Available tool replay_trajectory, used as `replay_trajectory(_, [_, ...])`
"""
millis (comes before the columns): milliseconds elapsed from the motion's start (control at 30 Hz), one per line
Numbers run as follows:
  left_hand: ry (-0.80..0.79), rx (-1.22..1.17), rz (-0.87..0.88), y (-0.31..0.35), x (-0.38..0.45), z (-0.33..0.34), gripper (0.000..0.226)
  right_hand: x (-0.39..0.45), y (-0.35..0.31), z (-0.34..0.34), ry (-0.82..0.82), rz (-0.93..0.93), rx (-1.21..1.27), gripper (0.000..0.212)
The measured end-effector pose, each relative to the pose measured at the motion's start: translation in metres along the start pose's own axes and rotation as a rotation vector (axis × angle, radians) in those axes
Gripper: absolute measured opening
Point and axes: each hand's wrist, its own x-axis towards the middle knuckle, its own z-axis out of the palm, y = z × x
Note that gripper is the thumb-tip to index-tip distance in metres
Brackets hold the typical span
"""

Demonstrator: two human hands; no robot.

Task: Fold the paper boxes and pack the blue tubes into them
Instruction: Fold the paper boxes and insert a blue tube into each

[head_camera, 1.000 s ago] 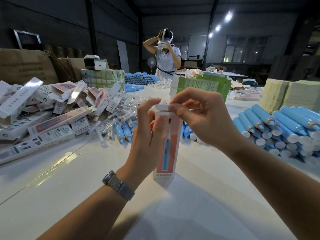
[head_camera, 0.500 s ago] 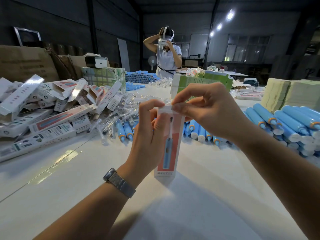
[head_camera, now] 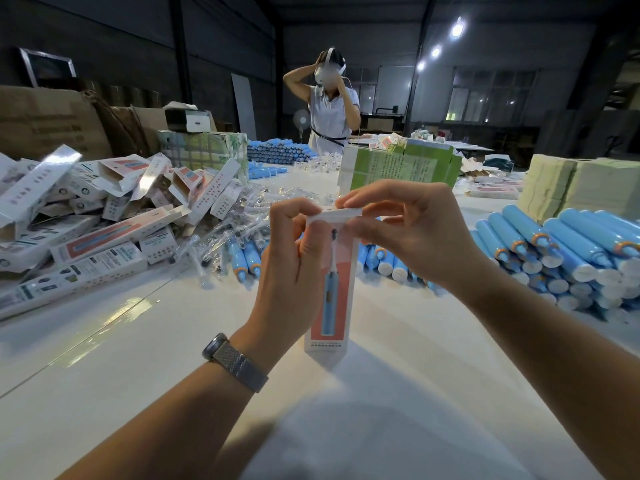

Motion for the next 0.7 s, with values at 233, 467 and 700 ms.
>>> replay_trajectory(233, [-0.007,0.011,0.025,-0.002,0.0,0.001,0.006,0.0,-0.002,0.001,-0.026,-0.085,-0.048,0.019])
replay_trajectory(467, [-0.051,-0.04,-0.043,-0.008,-0.004,0.0,0.022,0.0,0.013,0.005,0.14,-0.125,-0.398,0.015])
replay_trajectory(700, [0.001,-0.115,-0.179,-0.003,0.003,-0.004,0.035,-0.021,0.02,0.03,-0.001,0.129,-0.524,0.093])
